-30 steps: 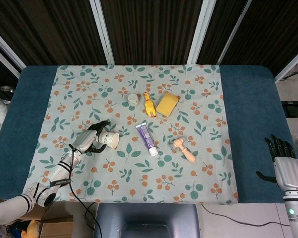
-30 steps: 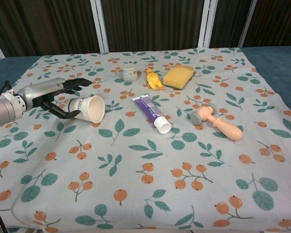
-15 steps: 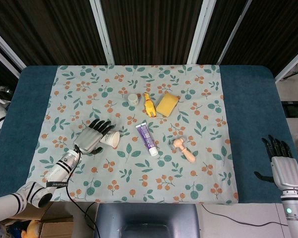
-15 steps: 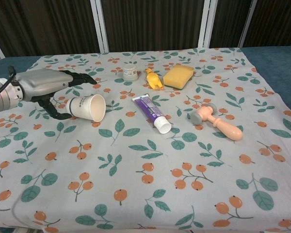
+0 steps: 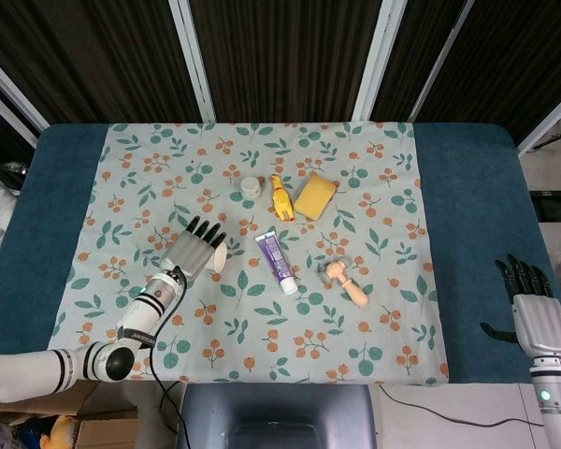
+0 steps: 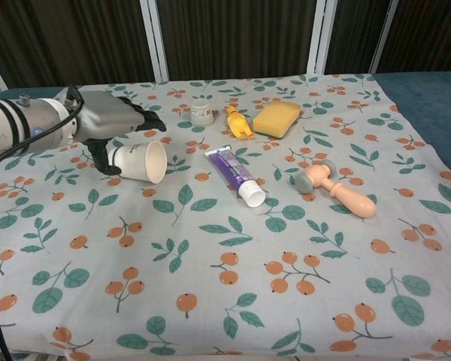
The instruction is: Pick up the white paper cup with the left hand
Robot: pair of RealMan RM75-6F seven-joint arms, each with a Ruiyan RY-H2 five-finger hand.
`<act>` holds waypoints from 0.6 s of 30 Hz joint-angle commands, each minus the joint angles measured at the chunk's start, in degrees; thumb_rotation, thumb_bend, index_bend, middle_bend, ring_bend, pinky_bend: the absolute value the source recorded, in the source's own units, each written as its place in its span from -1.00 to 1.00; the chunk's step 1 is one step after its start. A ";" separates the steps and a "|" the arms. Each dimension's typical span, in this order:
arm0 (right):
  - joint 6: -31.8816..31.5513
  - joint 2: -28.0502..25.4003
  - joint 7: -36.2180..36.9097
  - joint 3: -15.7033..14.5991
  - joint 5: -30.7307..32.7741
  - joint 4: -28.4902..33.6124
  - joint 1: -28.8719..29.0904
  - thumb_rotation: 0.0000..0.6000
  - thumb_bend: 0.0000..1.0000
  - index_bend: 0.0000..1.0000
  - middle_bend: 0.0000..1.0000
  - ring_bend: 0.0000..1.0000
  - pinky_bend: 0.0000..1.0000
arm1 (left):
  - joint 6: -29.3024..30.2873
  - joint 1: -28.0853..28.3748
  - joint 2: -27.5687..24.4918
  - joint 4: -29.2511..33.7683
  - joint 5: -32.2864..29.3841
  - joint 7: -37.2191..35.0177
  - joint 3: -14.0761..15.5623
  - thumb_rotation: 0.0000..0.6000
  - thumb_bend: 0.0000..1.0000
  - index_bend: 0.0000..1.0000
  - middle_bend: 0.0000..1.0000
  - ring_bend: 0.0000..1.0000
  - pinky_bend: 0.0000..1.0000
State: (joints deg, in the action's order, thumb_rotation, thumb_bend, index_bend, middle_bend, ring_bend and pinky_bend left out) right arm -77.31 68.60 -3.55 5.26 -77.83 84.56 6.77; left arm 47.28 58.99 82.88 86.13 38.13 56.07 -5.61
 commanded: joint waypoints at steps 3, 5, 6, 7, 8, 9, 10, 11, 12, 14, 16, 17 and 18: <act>0.16 -0.13 0.77 0.04 0.05 -0.51 0.00 1.00 -0.57 -1.00 -1.00 -1.00 -1.00 | 2.24 7.41 2.87 0.27 -14.17 8.65 2.29 1.00 -0.42 -1.00 -1.00 -1.00 -1.00; 0.30 -0.08 1.03 0.03 0.13 -0.80 0.01 1.00 -0.57 -1.00 -1.00 -1.00 -1.00 | 2.60 8.45 3.34 -0.17 -15.93 9.50 2.67 1.00 -0.42 -1.00 -1.00 -1.00 -1.00; 0.45 0.01 1.16 0.02 0.24 -1.02 0.04 1.00 -0.57 -1.00 -1.00 -1.00 -1.00 | 2.76 8.99 3.66 -0.55 -16.66 9.81 2.90 1.00 -0.42 -1.00 -1.00 -1.00 -1.00; 0.59 0.11 1.19 0.02 0.32 -1.21 0.07 1.00 -0.57 -1.00 -1.00 -1.00 -1.00 | 2.88 9.37 3.90 -0.89 -16.91 10.10 3.18 1.00 -0.42 -1.00 -1.00 -1.00 -1.00; 0.66 0.28 1.06 0.00 0.37 -1.48 0.11 1.00 -0.57 -1.00 -1.00 -1.00 -1.00 | 2.97 9.71 4.14 -1.29 -16.72 10.43 3.57 1.00 -0.42 -1.00 -1.00 -1.00 -1.00; 0.75 0.55 0.55 -0.07 0.38 -1.90 0.18 1.00 -0.57 -1.00 -1.00 -1.00 -1.00 | 2.98 10.00 4.46 -1.83 -16.00 10.55 4.07 1.00 -0.43 -1.00 -1.00 -1.00 -1.00; 0.80 0.75 0.12 -0.15 0.36 -2.15 0.23 1.00 -0.57 -1.00 -1.00 -1.00 -1.00 | 3.02 10.10 4.71 -2.21 -15.46 10.44 4.37 1.00 -0.42 -1.00 -1.00 -1.00 -1.00; 0.83 1.00 -0.16 -0.18 0.36 -2.31 0.28 1.00 -0.57 -1.00 -1.00 -1.00 -1.00 | 3.13 10.15 5.04 -2.71 -14.67 10.10 4.66 1.00 -0.42 -1.00 -1.00 -1.00 -1.00; 0.86 1.14 -0.17 -0.17 0.36 -2.32 0.32 1.00 -0.57 -1.00 -1.00 -1.00 -1.00 | 3.17 10.15 5.30 -3.13 -14.10 9.75 4.81 1.00 -0.41 -1.00 -1.00 -1.00 -1.00; 0.86 1.27 -0.11 -0.14 0.31 -2.32 0.38 1.00 -0.57 -1.00 -1.00 -1.00 -1.00 | 3.00 10.12 5.73 -3.81 -13.67 8.92 4.93 1.00 -0.39 -1.00 -1.00 -1.00 -1.00; 0.76 1.32 -0.33 -0.12 0.23 -2.33 0.43 1.00 -0.57 -1.00 -1.00 -1.00 -1.00 | 2.79 10.29 6.07 -4.48 -13.76 8.51 5.16 1.00 -0.39 -1.00 -1.00 -1.00 -1.00; 0.70 1.31 -0.42 -0.13 0.18 -2.26 0.42 1.00 -0.57 -1.00 -1.00 -1.00 -1.00 | 2.77 10.43 6.20 -4.75 -13.95 8.55 5.30 1.00 -0.38 -1.00 -1.00 -1.00 -1.00; 0.59 1.27 -0.43 -0.13 0.11 -2.18 0.40 1.00 -0.57 -1.00 -1.00 -1.00 -1.00 | 2.76 10.57 6.33 -4.97 -14.22 8.57 5.39 1.00 -0.37 -1.00 -0.98 -1.00 -1.00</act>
State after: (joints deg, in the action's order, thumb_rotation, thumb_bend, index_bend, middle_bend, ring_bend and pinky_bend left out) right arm -76.70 69.88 -3.96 5.13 -77.69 82.36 7.17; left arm 50.09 69.42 89.05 81.32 24.08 64.64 -0.36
